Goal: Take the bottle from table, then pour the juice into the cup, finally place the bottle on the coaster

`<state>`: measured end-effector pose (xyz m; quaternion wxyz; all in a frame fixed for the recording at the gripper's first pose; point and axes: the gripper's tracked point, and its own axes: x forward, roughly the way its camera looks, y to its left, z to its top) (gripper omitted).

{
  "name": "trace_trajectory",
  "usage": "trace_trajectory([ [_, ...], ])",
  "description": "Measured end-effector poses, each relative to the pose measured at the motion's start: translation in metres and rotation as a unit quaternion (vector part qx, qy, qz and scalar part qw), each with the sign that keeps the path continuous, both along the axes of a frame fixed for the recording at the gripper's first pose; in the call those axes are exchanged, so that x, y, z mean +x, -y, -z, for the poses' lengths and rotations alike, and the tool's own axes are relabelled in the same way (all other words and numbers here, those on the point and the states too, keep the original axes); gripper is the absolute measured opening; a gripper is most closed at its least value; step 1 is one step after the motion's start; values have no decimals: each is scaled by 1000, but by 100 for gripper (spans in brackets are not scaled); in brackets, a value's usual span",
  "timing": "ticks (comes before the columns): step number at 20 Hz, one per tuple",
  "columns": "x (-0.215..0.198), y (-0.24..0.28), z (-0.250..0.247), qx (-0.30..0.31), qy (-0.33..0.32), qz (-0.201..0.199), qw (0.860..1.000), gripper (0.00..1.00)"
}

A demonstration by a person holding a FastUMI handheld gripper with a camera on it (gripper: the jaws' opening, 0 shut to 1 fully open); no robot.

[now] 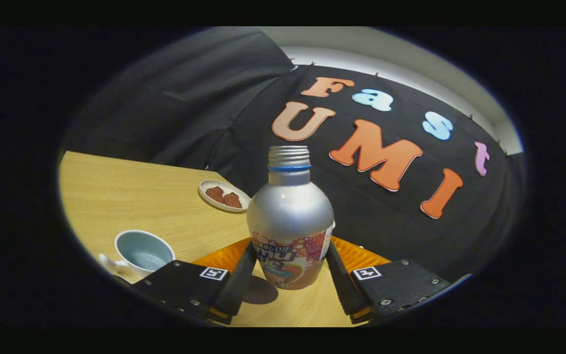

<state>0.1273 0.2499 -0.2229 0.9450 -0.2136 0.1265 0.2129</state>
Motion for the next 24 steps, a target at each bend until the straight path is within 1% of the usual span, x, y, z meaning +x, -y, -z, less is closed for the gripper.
trace_trajectory([
  [4, 4, 7, 24, 63, -62, 24, 996, 77],
  [11, 8, 13, 62, 106, -119, 39, 987, 78],
  [13, 1, 15, 71, 116, -134, 40, 983, 77],
  [18, -4, 13, 92, 118, -154, 34, 980, 77],
  [24, 0, 19, 102, 145, -158, 51, 975, 77],
])
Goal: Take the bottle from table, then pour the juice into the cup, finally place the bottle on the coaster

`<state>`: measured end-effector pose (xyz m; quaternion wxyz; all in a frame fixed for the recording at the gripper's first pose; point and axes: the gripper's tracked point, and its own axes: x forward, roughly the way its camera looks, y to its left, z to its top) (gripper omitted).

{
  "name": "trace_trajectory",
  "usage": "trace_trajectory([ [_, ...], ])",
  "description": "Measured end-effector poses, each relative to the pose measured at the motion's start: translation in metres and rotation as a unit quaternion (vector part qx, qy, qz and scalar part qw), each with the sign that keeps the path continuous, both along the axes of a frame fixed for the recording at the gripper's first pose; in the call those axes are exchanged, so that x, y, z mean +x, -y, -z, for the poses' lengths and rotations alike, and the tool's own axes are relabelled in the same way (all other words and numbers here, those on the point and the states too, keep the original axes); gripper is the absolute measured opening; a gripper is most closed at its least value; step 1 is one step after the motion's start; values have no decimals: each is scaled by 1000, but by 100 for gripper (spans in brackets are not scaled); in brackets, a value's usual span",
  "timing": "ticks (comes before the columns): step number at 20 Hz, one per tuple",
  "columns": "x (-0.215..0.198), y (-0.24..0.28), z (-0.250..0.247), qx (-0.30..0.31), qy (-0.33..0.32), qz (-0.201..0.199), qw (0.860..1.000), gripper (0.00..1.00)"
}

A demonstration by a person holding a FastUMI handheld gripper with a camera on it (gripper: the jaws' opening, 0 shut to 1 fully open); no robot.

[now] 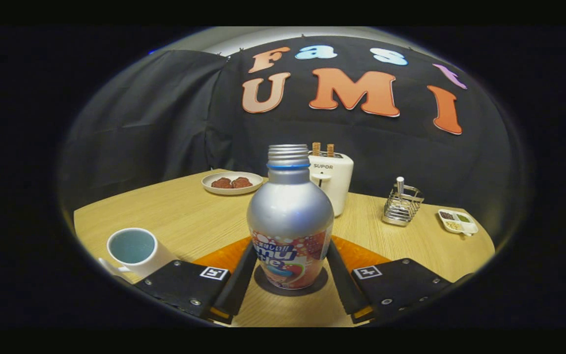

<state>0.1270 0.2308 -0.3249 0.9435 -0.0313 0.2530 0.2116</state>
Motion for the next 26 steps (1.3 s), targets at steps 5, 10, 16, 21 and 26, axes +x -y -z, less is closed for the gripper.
trace_trajectory([
  [5, -1, 1, 0, -1, 8, -1, 1000, 79],
  [10, -4, 4, -16, -8, 27, 1, 1000, 89],
  [16, -19, 19, -69, 11, 65, 9, 998, 98],
  [21, -41, 29, -125, 41, 108, 18, 993, 97],
  [26, -69, 46, -174, 88, 133, 28, 987, 97],
])
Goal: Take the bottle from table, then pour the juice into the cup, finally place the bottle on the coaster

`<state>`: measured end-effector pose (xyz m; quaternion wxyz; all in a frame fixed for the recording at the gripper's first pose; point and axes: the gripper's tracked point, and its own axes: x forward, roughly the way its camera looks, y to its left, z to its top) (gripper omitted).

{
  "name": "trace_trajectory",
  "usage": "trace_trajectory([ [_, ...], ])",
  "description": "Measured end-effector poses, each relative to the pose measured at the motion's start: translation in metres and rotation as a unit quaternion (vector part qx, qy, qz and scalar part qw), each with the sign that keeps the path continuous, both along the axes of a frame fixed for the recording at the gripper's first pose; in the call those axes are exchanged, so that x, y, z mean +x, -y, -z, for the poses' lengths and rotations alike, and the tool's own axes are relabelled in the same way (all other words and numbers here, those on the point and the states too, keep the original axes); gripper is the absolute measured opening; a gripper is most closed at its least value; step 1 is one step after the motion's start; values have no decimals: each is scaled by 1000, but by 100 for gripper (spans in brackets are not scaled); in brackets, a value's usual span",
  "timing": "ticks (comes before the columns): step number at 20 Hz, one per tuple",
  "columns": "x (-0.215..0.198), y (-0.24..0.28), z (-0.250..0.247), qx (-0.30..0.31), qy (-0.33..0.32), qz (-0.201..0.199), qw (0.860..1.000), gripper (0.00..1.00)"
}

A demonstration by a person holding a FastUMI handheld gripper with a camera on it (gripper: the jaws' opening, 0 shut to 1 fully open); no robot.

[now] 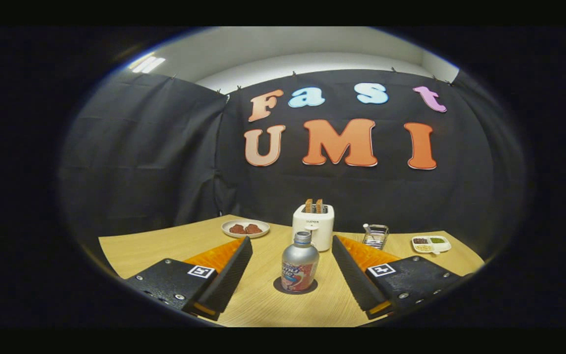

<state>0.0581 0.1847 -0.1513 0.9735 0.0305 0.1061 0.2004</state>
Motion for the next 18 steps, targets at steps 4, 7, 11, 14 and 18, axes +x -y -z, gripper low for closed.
trace_trajectory([
  [4, -24, 27, -34, 31, 16, 21, 999, 97],
  [7, -39, 59, -57, 19, 45, 50, 998, 97],
  [11, -59, 91, -75, 2, 69, 88, 994, 97],
  [14, -70, 110, -78, 7, 68, 114, 991, 97],
  [18, -79, 130, -74, 6, 56, 141, 988, 97],
])
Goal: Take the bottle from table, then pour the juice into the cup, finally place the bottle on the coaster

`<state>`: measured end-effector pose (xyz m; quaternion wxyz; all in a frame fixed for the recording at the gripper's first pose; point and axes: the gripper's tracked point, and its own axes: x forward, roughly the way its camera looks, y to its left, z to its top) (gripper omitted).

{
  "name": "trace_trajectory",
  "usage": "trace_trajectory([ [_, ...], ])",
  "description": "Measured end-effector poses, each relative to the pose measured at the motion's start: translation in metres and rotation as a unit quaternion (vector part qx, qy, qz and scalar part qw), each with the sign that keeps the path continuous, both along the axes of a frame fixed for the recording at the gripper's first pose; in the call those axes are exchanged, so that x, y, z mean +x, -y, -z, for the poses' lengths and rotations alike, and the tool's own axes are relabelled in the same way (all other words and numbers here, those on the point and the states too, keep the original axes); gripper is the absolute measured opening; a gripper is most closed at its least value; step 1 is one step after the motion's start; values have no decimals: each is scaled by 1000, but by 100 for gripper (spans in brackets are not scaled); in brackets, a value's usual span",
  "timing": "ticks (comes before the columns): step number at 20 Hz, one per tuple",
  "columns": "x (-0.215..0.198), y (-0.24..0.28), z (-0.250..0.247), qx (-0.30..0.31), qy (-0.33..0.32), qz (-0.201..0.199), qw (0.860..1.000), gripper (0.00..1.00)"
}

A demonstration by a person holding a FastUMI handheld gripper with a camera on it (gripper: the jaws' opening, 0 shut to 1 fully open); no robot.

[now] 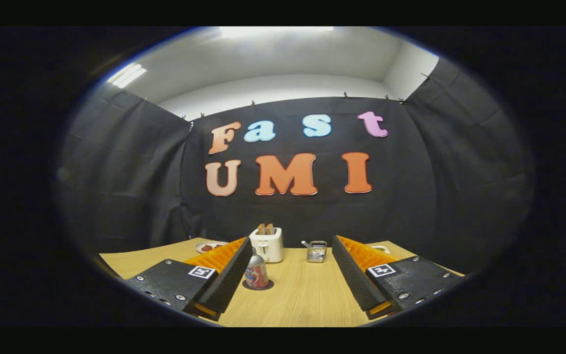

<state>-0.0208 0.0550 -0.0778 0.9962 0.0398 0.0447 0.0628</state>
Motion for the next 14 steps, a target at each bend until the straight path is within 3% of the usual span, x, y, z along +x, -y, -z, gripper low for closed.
trace_trajectory([
  [7, -12, 3, -7, 9, 12, 10, 1000, 96],
  [14, -18, -4, -11, -22, 23, 13, 999, 96],
])
